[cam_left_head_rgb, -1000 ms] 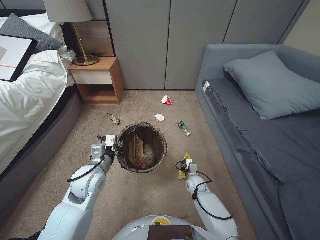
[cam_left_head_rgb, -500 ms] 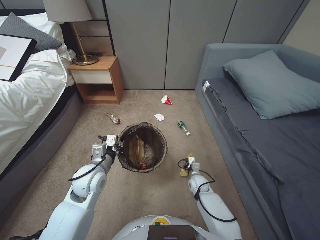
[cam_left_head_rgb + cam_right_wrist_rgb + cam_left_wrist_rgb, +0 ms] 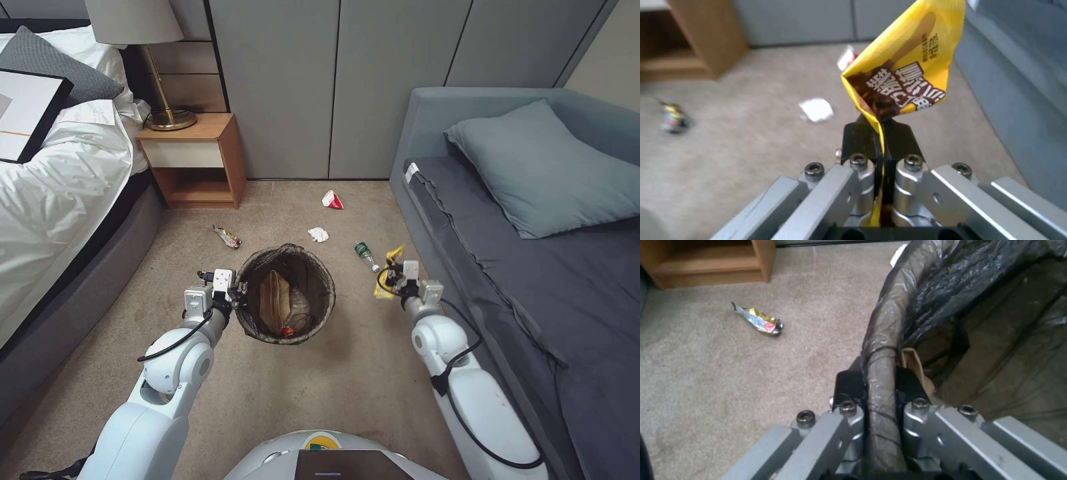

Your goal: Pick up the trash bin, then pick up the garbage from the floor and place it into the trash bin.

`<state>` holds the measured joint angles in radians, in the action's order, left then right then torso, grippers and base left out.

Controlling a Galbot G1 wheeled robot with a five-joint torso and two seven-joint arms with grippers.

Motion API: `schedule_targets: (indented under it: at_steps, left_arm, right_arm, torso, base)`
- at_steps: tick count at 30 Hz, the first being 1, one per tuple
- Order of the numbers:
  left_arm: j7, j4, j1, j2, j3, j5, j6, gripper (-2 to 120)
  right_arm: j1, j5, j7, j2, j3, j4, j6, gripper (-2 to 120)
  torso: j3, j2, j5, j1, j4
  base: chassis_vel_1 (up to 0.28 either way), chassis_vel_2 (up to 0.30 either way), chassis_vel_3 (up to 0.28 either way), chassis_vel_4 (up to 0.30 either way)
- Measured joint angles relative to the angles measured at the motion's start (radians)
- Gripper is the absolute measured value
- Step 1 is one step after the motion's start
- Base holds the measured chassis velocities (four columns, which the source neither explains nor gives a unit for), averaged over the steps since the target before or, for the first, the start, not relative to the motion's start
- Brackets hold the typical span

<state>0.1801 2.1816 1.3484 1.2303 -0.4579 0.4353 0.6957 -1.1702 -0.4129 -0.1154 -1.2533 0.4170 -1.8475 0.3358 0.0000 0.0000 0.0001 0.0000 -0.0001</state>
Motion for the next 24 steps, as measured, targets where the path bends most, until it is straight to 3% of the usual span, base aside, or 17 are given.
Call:
schedule_targets:
  at_steps: [11, 17, 24]
  left_arm:
    - [0.004, -0.008, 0.000, -0.004, 0.003, 0.008, 0.003, 5]
    - [0.006, -0.012, -0.012, -0.004, 0.020, 0.009, 0.004, 5]
    - [0.006, -0.013, -0.015, -0.001, 0.027, 0.011, 0.007, 5]
  right_arm:
    - [0.027, -0.099, 0.071, 0.089, -0.061, -0.221, 0.079, 0]
    - [0.087, -0.192, 0.075, 0.162, -0.191, -0.330, 0.146, 0]
    - [0.138, -0.230, 0.059, 0.178, -0.317, -0.357, 0.175, 0]
  torso:
    - [0.000, 0.000, 0.0000, 0.000, 0.0002]
    - [0.000, 0.000, -0.0002, 0.000, 0.0002]
    - [0.000, 0.000, -0.0002, 0.000, 0.0002]
  base:
    - [0.000, 0.000, 0.000, 0.000]
    - [0.000, 0.000, 0.000, 0.000]
    - [0.000, 0.000, 0.000, 0.000]
